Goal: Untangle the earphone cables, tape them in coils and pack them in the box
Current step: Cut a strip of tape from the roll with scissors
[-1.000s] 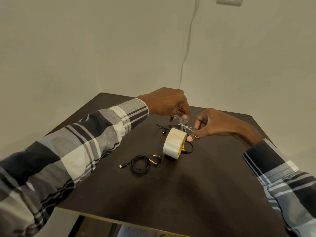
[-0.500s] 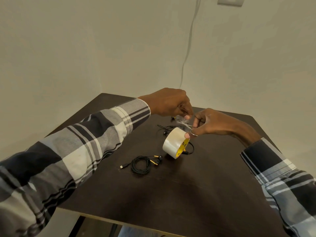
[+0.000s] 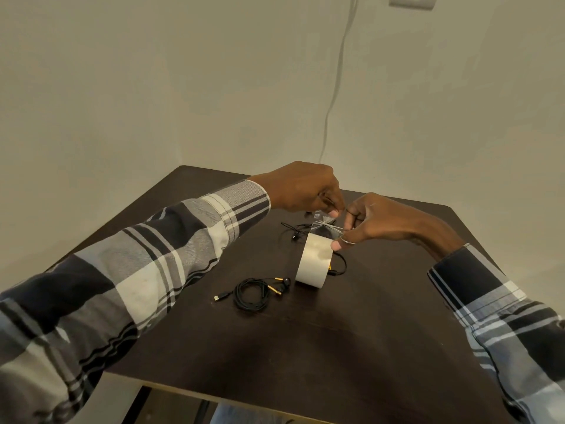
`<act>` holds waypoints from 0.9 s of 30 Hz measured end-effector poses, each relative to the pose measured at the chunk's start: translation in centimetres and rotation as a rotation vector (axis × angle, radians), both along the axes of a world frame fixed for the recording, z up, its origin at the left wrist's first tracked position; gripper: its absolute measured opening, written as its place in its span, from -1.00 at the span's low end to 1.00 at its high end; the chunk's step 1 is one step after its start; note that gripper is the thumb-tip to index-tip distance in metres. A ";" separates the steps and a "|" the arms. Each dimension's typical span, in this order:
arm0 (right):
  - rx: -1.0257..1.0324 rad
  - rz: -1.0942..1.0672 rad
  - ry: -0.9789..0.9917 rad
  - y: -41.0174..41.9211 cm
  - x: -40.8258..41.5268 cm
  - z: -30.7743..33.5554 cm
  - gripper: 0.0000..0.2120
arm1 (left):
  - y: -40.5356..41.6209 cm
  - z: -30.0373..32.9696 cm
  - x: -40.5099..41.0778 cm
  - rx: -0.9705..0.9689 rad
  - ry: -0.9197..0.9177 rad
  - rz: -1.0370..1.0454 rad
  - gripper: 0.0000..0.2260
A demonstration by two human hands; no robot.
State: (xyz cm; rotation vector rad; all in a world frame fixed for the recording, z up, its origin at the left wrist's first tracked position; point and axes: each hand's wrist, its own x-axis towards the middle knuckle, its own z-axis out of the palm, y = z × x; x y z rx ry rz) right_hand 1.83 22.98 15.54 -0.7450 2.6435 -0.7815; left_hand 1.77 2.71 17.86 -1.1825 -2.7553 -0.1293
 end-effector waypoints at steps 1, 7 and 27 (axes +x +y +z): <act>-0.002 0.001 -0.005 -0.1 0.0 0.0 -0.56 | 0.0 0.0 0.0 -0.001 -0.001 -0.001 -0.83; -0.033 0.048 -0.037 -0.1 -0.1 0.1 -0.65 | -0.2 -0.3 0.0 0.005 0.022 0.003 -0.83; -0.114 0.054 -0.011 3.0 1.8 -2.2 -0.62 | -1.2 -4.7 0.8 0.440 -0.047 0.364 -0.72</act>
